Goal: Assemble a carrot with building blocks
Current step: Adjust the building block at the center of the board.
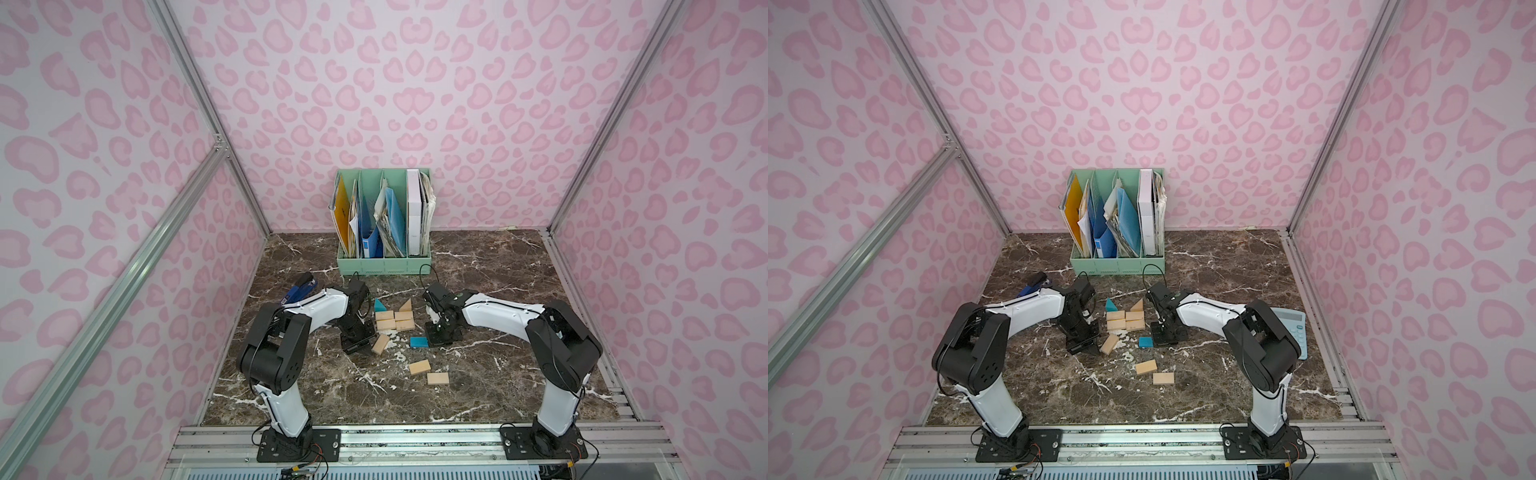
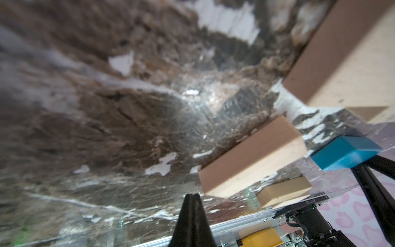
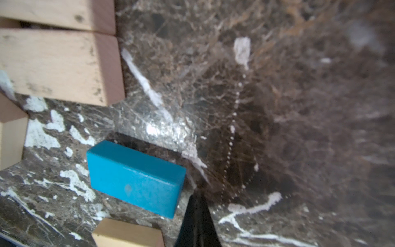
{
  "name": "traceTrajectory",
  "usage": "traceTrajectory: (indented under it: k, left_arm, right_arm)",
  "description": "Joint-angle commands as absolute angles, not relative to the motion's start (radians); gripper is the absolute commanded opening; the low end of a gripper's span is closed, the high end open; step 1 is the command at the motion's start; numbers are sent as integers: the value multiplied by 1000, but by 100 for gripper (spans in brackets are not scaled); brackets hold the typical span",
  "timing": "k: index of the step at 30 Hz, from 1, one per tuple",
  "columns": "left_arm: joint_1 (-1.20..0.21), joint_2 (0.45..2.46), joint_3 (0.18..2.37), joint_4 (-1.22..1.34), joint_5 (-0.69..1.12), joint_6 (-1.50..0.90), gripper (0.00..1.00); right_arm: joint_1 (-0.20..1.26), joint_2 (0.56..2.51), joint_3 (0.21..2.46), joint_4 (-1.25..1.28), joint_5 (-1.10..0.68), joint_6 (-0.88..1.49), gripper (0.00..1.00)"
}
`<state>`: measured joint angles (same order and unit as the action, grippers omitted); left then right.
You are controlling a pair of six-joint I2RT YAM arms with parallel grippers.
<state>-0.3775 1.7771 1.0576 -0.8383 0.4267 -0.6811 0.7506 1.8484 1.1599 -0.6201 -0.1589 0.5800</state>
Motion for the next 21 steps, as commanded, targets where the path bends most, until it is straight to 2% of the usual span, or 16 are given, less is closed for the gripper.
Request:
traceTrajectory:
  k: [1, 21]
  left_arm:
    - [-374, 1766, 1062, -866, 413, -669, 3]
    - [-339, 1828, 1138, -872, 429, -637, 2]
  right_arm:
    - [752, 1845, 1160, -614, -159, 591, 0]
    - [762, 1871, 1183, -602, -202, 595, 0]
